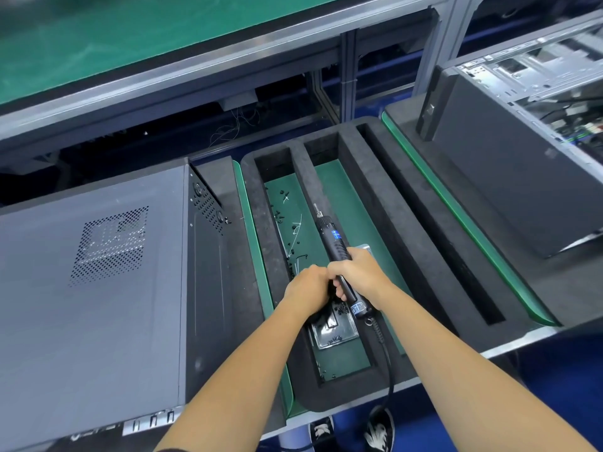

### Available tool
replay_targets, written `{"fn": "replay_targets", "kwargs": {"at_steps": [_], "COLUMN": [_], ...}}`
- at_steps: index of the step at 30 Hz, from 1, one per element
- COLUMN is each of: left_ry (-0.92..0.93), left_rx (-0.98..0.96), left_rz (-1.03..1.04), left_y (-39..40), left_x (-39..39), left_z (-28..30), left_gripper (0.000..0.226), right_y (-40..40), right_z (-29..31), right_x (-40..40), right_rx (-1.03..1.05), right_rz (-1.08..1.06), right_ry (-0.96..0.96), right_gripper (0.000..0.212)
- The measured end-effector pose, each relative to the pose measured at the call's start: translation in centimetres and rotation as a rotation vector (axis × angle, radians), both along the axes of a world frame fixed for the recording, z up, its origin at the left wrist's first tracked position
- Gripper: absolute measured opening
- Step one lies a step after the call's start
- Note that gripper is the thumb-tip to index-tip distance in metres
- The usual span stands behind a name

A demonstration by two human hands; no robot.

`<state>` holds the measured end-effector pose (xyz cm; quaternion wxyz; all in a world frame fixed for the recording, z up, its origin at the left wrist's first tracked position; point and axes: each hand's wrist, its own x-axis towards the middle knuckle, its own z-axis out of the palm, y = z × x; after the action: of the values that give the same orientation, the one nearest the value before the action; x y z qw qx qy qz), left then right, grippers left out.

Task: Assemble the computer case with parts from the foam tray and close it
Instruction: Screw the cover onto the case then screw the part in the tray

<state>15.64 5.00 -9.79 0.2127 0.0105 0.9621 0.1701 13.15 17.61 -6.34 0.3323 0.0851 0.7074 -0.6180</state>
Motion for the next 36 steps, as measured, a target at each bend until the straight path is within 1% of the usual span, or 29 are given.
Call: {"fn": "replay_targets", "kwargs": {"at_steps": [3,5,6,7,8,10,11,12,15,17,19,22,25,27,31,33,36], "left_ry": [0.083,0.133,0.138,0.128,0.109,0.098,0.119,0.144,0.215,0.236,0.275,0.309,0.356,0.386,0.370,0.423,0.538], "left_rx": [0.107,0.245,0.331,0.442,0.593,0.947,1.075,1.153,1.265,1.254,1.259,1.342,1.387,1.433,1.528,1.620,1.698], "left_rz": [0.125,0.291,0.413,0.560,0.723,0.991,1.058,1.090,1.084,1.059,1.058,1.074,1.084,1.075,1.068,1.117,1.144], "left_y": [-0.2,-0.5,-0.6,-0.8,-1.0,-1.5,-1.8,-2.3,-3.3,-3.2,-3.1,-3.6,-5.2,-6.2,-7.5,-8.6,-11.1], "left_x": [-0.5,-1.3,-1.7,-2.2,-2.6,-3.4,-3.7,-3.9,-4.1,-4.2,-3.8,-2.8,-1.3,-0.1,2.3,3.7,6.2], "left_z": [0.2,0.7,1.2,1.7,2.3,4.1,5.1,6.2,9.5,11.1,12.8,15.0,16.9,18.2,20.4,21.2,22.5], "left_gripper": [0.023,0.021,0.021,0.020,0.019,0.015,0.013,0.010,0.010,0.010,0.006,0.005,0.009,0.005,0.007,0.010,0.008], "right_y": [0.0,-0.1,-0.2,-0.3,-0.3,-0.3,-0.2,0.0,0.6,0.6,0.1,-0.9,-1.9,-2.7,-4.8,-6.0,-7.8], "right_z": [-0.1,0.0,0.1,0.3,0.6,1.4,1.9,2.4,4.5,5.8,7.3,9.2,10.9,11.7,13.1,13.7,14.9], "right_x": [0.0,0.1,0.2,0.5,0.8,1.7,2.1,2.5,3.6,4.0,4.5,5.3,5.8,6.5,8.9,10.4,12.6], "right_rx": [0.003,0.013,0.027,0.044,0.062,0.069,0.055,0.038,-0.002,-0.030,-0.046,-0.059,-0.082,-0.078,-0.070,-0.061,-0.048], "right_rz": [-0.007,-0.010,-0.009,-0.002,0.011,0.039,0.051,0.060,0.084,0.110,0.136,0.181,0.234,0.280,0.355,0.345,0.325], "right_ry": [0.001,0.008,0.020,0.041,0.062,0.076,0.072,0.071,0.095,0.122,0.175,0.231,0.252,0.263,0.303,0.336,0.381], "right_gripper": [0.015,0.015,0.015,0.014,0.013,0.013,0.014,0.015,0.018,0.019,0.018,0.019,0.021,0.023,0.026,0.025,0.022]}}
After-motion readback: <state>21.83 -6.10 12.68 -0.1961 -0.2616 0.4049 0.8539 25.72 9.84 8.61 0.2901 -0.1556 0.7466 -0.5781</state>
